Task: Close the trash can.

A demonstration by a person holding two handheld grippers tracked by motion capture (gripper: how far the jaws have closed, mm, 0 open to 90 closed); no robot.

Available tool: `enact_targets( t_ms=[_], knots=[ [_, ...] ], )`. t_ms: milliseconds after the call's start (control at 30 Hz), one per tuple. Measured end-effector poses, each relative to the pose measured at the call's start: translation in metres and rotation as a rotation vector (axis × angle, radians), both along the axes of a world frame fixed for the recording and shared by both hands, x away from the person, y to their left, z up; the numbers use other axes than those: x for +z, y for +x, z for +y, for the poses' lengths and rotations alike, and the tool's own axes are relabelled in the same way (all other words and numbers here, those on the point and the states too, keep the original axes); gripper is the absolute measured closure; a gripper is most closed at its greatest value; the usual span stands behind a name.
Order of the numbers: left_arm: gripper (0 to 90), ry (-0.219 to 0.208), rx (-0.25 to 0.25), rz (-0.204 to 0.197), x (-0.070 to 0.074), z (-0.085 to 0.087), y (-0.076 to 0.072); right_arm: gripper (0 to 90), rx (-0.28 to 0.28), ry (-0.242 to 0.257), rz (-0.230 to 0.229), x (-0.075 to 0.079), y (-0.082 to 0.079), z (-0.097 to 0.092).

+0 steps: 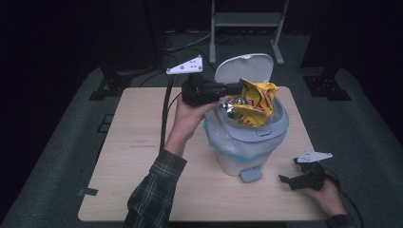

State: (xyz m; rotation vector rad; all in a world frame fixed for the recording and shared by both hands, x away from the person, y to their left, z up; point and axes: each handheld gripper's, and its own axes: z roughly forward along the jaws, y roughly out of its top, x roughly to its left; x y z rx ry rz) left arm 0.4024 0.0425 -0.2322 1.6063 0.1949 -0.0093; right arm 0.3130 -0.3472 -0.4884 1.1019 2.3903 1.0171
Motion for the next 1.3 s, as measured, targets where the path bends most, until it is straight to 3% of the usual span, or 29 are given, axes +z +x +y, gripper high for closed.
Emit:
enact_targets(
  t_ms=[433, 533, 733, 833, 1067, 1300],
  knots=[
    [89.1, 0.038, 0.041, 0.011, -0.015, -0.018, 0.014, 2.0, 0.0, -0.001, -0.001, 0.0, 0.0, 0.0],
    [76.1, 0.031, 0.047, 0.009, -0.015, -0.018, 0.014, 2.0, 0.001, -0.001, -0.001, 0.0, 0.0, 0.0],
    [62.6, 0.033, 0.081, -0.007, -0.013, -0.011, 0.011, 2.0, 0.0, -0.001, -0.001, 0.0, 0.0, 0.0],
    [60.0, 0.03, 0.092, -0.01, -0.013, -0.008, 0.01, 2.0, 0.0, 0.0, -0.001, 0.0, 0.0, 0.0],
    [64.7, 0.028, 0.104, -0.026, -0.008, 0.004, 0.008, 2.0, 0.0, -0.001, -0.001, 0.0, 0.0, 0.0],
    [90.0, 0.04, 0.099, -0.039, -0.005, 0.022, 0.007, 2.0, 0.0, 0.0, -0.001, 0.0, 0.0, 0.0]
  ],
)
